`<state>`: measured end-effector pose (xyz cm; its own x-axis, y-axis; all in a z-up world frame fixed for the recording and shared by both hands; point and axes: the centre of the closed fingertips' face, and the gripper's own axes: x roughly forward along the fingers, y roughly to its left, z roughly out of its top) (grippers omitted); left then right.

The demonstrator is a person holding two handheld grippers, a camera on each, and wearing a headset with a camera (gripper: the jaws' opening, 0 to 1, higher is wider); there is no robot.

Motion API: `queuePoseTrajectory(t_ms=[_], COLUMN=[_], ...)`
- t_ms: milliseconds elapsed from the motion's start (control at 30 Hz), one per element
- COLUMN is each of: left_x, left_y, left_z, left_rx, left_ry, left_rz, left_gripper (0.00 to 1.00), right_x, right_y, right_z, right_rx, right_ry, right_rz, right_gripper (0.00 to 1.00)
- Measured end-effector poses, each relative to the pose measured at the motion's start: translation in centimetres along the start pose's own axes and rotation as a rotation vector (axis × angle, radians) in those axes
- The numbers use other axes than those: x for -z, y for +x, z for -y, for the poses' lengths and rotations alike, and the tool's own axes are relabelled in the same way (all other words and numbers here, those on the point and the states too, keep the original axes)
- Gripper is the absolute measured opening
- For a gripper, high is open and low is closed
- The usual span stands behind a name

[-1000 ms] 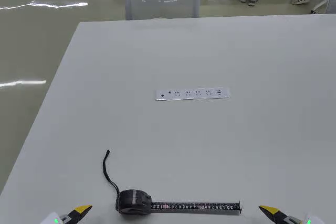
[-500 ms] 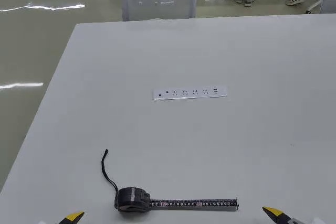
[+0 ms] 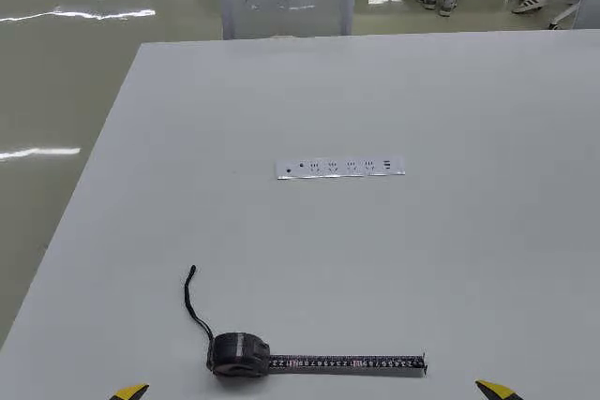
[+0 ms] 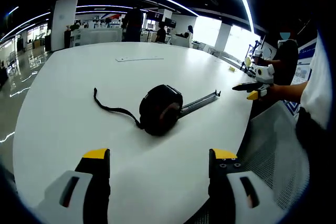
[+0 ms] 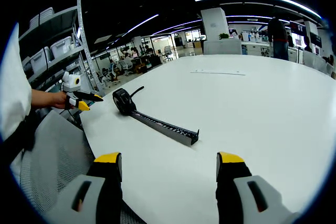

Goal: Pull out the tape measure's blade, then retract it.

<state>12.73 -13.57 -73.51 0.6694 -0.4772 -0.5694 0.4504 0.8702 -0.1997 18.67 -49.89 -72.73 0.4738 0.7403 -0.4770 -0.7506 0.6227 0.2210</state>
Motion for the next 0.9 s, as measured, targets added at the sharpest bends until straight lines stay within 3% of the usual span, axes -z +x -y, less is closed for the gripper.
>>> queuePoseTrajectory(t_ms=[467,900], left_x=[0.32,-0.15], left_y=[-0.01,-0.28], left_z=[0.3,0.68], left_rx=[0.006,-0.002], left_ry=[-0.001,0.0], left_rz=[0.011,0.047], left_gripper=[0.75,0.75], right_x=[0.69,0.84], right_y=[-0.47,-0.4], right_z=[-0.39,-0.73], right_rx=[0.014,0.019], right_ry=[0.015,0.016], right_rz=[0.024,0.039], right_gripper=[0.74,0.74])
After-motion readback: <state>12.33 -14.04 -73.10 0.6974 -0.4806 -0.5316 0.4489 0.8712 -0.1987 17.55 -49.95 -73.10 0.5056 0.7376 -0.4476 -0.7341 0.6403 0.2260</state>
